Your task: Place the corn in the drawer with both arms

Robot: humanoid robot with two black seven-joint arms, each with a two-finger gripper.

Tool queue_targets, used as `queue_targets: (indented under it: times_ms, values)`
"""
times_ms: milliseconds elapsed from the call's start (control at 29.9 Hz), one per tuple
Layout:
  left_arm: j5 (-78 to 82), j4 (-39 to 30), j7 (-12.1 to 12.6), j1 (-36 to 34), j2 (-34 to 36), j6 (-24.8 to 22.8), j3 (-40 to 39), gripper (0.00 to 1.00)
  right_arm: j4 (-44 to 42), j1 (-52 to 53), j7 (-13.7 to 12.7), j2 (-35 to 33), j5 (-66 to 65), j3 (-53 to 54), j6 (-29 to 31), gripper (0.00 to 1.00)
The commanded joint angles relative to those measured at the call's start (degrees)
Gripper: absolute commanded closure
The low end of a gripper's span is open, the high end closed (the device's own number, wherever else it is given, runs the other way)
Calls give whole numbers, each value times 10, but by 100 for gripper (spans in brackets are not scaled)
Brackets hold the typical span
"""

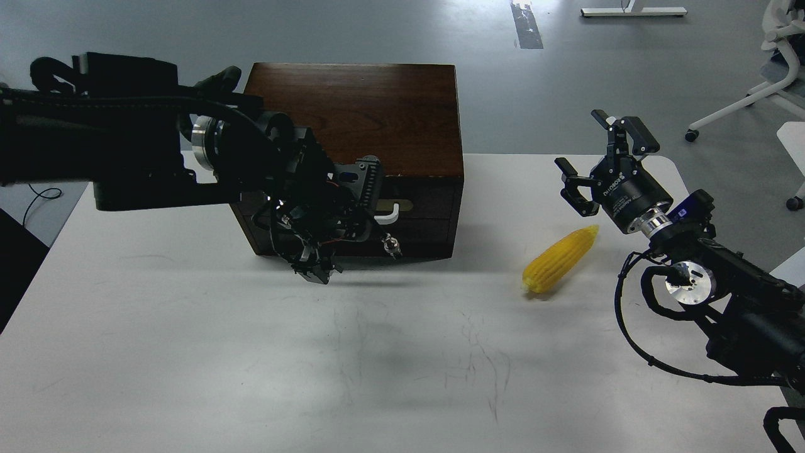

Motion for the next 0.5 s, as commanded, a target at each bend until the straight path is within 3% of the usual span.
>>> queue_targets:
  times_ms: [0, 468]
  values:
    - [0, 0, 0, 4, -1, 0, 0, 2, 0, 0, 0, 0, 0, 1, 0, 0]
    - [0, -1, 0, 7, -1, 0, 0, 2, 0, -1, 0, 0, 0, 1, 0, 0]
